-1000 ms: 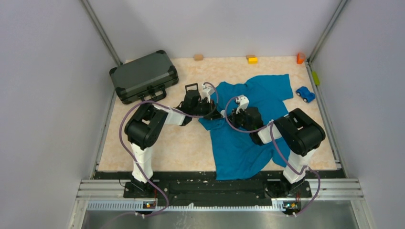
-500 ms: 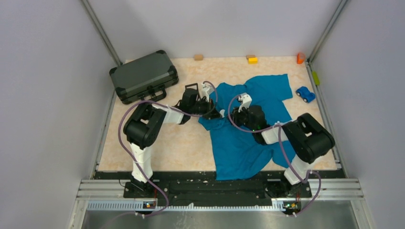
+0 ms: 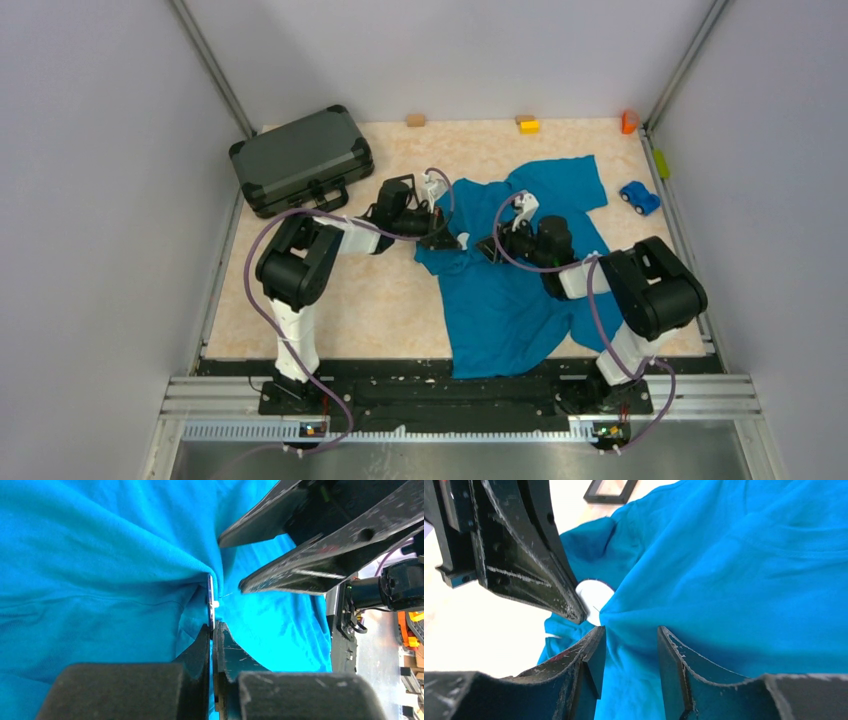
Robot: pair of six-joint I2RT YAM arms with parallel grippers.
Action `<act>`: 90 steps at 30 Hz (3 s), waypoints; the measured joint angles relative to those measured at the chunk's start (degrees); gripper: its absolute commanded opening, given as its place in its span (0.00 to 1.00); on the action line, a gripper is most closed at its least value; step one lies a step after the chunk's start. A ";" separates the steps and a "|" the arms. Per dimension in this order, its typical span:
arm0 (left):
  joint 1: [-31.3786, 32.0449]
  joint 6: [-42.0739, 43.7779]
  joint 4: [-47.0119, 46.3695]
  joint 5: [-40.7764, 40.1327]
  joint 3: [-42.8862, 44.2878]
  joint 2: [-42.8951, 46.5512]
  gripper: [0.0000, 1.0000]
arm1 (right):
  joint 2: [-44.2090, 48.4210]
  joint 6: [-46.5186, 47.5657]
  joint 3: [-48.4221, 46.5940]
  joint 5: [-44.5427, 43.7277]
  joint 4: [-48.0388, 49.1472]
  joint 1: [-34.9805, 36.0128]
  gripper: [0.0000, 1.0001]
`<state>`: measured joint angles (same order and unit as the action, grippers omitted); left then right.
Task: Pin the brooch onto the clothing
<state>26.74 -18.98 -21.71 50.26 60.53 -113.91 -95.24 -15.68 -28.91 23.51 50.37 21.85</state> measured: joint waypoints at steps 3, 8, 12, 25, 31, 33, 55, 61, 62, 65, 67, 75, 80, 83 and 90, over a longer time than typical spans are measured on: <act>0.00 0.17 0.13 0.94 0.33 0.00 0.00 | -2.47 -0.96 -0.04 3.21 0.92 -0.02 0.44; 0.00 0.42 0.57 2.03 0.55 0.00 0.00 | -4.83 -1.55 -0.37 5.99 1.29 -0.07 0.44; 0.00 0.66 0.98 2.71 0.63 0.00 0.00 | -5.40 -2.25 -1.16 7.32 2.23 -0.42 0.44; -0.11 1.95 2.93 3.96 1.64 -0.09 0.00 | -7.87 -4.35 -3.19 11.47 4.59 -1.90 0.41; -0.35 2.95 3.89 4.44 1.84 -0.15 0.00 | -8.90 -4.87 -4.09 12.83 4.50 -1.97 0.40; -0.42 3.21 3.93 4.74 1.99 -0.24 0.00 | -9.25 -5.11 -4.50 13.51 4.46 -2.19 0.40; -0.13 9.77 10.84 7.04 4.66 -1.01 0.00 | -12.04 -5.99 -7.02 20.04 2.82 -3.85 0.41; 0.00 10.84 12.39 7.98 5.29 -1.01 0.00 | -12.20 -6.49 -7.19 21.90 2.80 -4.57 0.44; 0.00 11.23 12.79 8.28 5.46 -1.01 0.00 | -12.20 -6.54 -7.19 22.12 2.82 -4.63 0.45; 0.09 12.11 14.03 8.79 5.97 -1.01 0.00 | -12.20 -6.67 -7.19 22.80 2.84 -4.83 0.46; 0.17 12.79 14.82 8.98 6.25 -1.01 0.00 | -12.20 -6.67 -7.19 23.15 2.86 -4.90 0.46; 0.46 14.93 17.94 9.60 7.32 -1.01 0.00 | -12.20 -6.84 -7.19 24.46 2.80 -5.22 0.49; 0.70 16.26 20.06 10.03 8.17 -1.01 0.00 | -12.28 -7.21 -7.19 25.64 2.91 -5.55 0.49; 0.90 16.94 21.59 10.08 8.85 -1.01 0.00 | -12.55 -7.58 -7.19 26.27 3.23 -5.66 0.49; 1.27 17.51 23.76 10.27 10.16 -1.75 0.00 | -13.22 -8.37 -7.23 27.82 3.65 -5.90 0.49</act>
<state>28.01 -1.48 2.04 60.53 70.70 -115.66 -108.47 -24.05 -36.14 51.33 54.02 15.94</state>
